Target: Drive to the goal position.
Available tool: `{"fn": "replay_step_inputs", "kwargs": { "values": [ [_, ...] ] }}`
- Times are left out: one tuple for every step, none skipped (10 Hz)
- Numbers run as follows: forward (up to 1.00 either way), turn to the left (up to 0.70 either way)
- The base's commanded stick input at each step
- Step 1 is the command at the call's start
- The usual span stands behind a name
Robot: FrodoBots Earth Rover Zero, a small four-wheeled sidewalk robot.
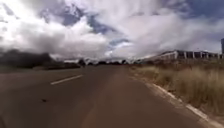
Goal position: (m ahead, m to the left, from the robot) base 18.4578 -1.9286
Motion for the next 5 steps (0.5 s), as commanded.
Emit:
{"fn": "replay_step_inputs", "kwargs": {
  "values": [
    [0.7, 0.0],
    [0.7, 0.0],
    [0.7, 0.0],
    [0.7, 0.0],
    [0.7, 0.0]
  ]
}}
